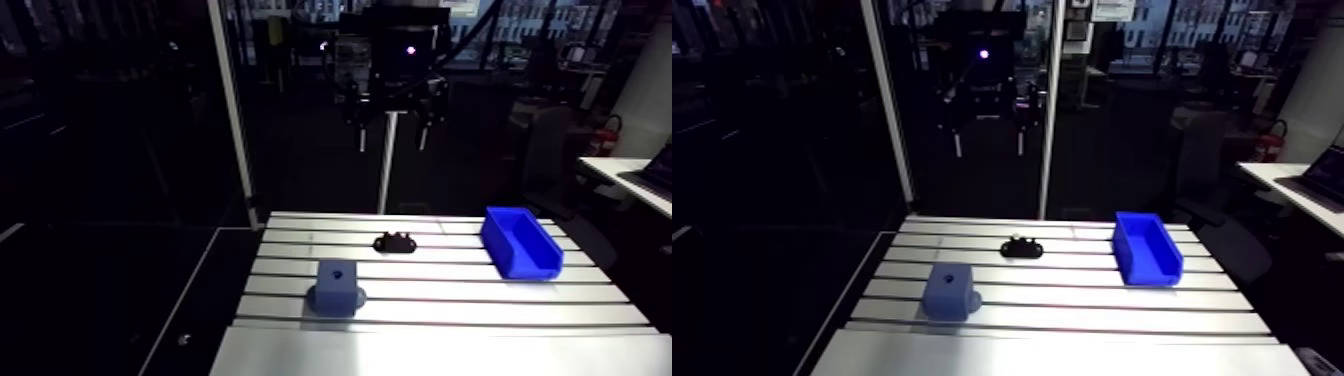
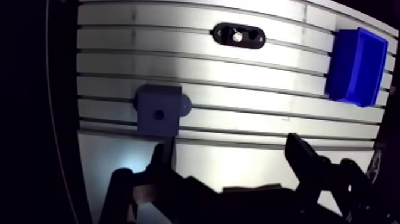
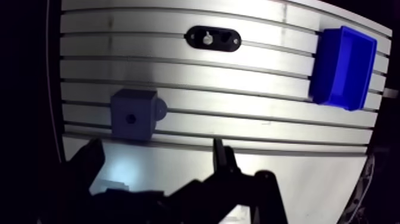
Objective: Pick up the M10 bolt and insert it into the hex recess until seated.
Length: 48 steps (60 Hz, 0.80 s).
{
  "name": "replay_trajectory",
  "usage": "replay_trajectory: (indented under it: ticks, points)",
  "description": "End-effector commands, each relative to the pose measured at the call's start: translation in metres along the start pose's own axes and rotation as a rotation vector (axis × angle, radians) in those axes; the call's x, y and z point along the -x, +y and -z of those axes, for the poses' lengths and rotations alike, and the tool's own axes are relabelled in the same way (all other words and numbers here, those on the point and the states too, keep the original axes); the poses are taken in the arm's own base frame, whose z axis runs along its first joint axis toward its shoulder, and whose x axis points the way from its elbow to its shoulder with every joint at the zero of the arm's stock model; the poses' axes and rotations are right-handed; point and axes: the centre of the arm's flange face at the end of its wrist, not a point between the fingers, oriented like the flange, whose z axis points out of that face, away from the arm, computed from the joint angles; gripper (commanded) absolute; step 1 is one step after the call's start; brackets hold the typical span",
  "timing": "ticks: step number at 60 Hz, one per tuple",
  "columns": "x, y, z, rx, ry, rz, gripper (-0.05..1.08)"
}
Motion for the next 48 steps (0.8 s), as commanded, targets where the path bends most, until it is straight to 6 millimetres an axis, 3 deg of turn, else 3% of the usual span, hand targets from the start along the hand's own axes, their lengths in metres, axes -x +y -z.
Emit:
replay_trajectory:
  ticks: [1,29,48]
  points:
    - [-0.001,0.006,-0.026,0.008,0.042,0.082,0.01]
    - [-0.017,0.035,-0.077,0.025,0.132,0.121,0.01]
    - [-0.023,0.039,-0.108,0.034,0.180,0.153,0.01]
